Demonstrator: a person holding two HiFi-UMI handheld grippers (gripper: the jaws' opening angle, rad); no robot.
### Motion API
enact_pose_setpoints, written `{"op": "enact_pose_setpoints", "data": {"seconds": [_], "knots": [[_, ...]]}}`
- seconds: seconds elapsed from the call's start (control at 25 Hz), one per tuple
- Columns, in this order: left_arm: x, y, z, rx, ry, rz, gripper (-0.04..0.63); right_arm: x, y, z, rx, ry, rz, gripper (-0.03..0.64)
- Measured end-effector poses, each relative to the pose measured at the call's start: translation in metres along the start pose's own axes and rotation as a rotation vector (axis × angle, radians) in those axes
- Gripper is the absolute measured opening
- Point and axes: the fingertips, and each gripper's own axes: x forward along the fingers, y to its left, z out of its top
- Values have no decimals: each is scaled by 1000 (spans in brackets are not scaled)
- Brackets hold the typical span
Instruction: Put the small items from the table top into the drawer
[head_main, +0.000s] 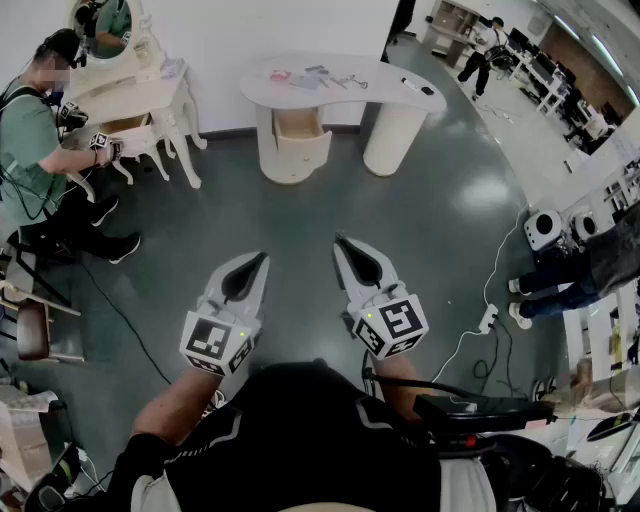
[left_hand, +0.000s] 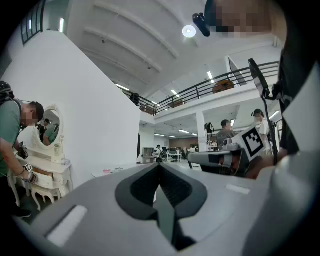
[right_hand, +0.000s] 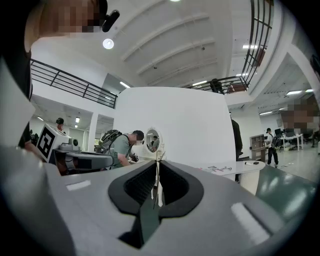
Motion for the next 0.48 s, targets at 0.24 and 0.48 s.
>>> {"op": "enact_pose_setpoints", "data": {"seconds": [0.24, 0.48], "knots": [[-3, -2, -1, -12, -13, 14, 0, -4, 0, -1, -9, -2, -10, 26], [-3, 1, -1, -19, -13, -10, 0, -4, -6, 2, 17, -35, -40, 28]]}}
